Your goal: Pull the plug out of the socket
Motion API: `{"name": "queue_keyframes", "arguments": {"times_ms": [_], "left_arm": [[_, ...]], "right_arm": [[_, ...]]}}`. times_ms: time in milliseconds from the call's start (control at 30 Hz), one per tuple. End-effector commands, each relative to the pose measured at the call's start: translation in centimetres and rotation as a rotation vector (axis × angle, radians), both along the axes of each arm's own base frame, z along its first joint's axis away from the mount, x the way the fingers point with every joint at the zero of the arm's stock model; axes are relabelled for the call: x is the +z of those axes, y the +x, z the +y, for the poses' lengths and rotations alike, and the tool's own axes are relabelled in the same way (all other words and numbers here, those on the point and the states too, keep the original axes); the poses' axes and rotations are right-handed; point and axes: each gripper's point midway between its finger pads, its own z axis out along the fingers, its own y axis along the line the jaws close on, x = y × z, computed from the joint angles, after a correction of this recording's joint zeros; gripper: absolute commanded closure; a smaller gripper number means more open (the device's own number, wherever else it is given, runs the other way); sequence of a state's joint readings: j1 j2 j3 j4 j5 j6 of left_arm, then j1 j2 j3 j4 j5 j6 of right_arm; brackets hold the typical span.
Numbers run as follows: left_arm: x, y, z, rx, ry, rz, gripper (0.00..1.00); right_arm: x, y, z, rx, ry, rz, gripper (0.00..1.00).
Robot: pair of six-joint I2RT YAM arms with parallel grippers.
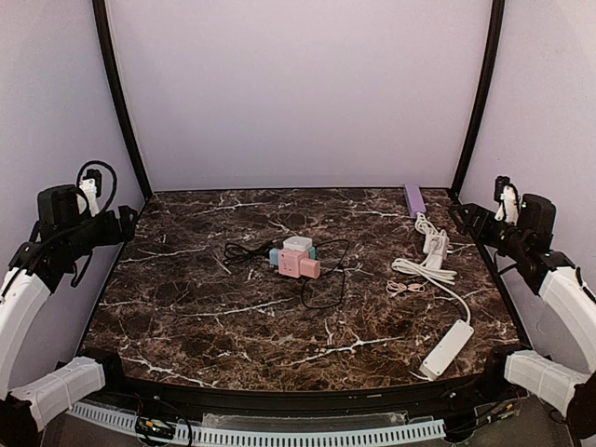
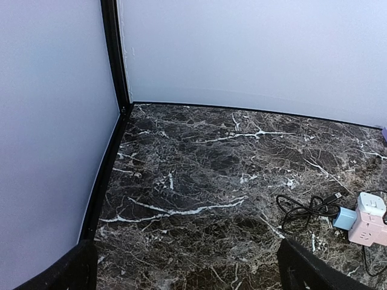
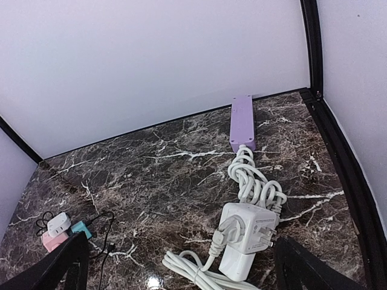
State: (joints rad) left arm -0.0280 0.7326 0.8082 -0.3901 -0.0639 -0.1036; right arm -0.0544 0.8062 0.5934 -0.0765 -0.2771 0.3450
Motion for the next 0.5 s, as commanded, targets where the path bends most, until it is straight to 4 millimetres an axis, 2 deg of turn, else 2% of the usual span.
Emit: {"name": "queue_keyframes", "arguments": {"times_ms": [0,367,467], "left_arm": [[0.1,-0.2,0.4,0.027,-0.011,-0.016,0.0],[-1.0,0.5,1.0,0.073,-0.021,0.033,0.0],[-1.5,1.3,-0.3,0.011,-0.05,0.059,0.0]], "right_arm": [[1.3,-0.1,0.1,0.015,-0.02,-0.045,0.01],[1.5,-0.1,0.4,0.027,0.01,-0.015,0.02],[1.3,0.0,1.1,0.048,0.035,0.025,0.01]]}}
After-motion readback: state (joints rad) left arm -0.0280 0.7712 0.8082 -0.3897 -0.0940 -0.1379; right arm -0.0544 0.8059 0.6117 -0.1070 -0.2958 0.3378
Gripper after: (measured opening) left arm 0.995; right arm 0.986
